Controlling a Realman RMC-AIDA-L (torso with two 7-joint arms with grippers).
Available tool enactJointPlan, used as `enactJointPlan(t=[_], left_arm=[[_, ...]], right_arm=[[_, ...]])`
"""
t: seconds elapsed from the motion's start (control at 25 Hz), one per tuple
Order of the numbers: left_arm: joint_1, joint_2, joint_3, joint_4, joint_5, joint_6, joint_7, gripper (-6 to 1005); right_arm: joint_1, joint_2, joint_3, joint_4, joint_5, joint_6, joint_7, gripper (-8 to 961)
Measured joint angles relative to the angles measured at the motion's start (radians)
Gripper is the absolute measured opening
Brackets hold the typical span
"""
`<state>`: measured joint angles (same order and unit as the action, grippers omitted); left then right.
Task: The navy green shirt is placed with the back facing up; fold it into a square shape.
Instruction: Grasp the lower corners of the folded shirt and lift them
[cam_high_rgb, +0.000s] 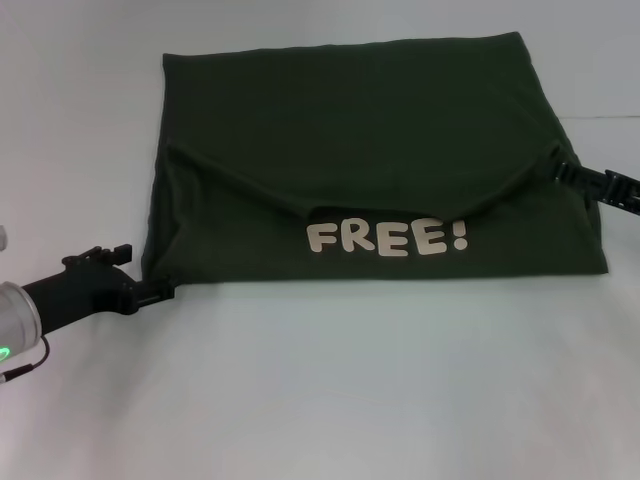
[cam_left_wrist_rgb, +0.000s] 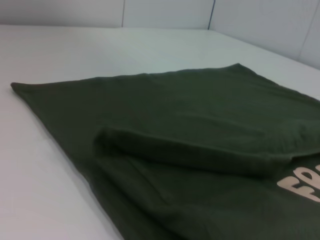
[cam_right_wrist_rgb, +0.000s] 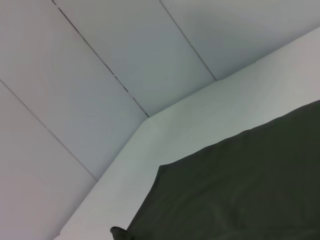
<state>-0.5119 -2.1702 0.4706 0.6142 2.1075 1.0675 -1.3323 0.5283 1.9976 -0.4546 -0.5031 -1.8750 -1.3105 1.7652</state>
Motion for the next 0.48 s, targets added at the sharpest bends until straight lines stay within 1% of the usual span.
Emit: enactJointPlan(t=[0.16, 0.24, 0.48], left_arm=[[-0.009, 0.0, 0.003, -0.022, 0.005, -0.013, 0.027, 881], [-0.014, 0.001, 0.018, -0.034, 0.006, -0.028, 0.036, 895], [-0.025, -0.001, 0.052, -0.048, 0.006, -0.062, 0.037, 893]], right_arm=[[-0.001, 0.004, 0.0, 0.0, 0.002, 0.009, 0.0, 624], [-0.002, 0.005, -0.001, 0.0, 0.002, 0.015, 0.0, 624], [-0.001, 0.007, -0.003, 0.0, 0.002, 0.021, 0.0, 623]])
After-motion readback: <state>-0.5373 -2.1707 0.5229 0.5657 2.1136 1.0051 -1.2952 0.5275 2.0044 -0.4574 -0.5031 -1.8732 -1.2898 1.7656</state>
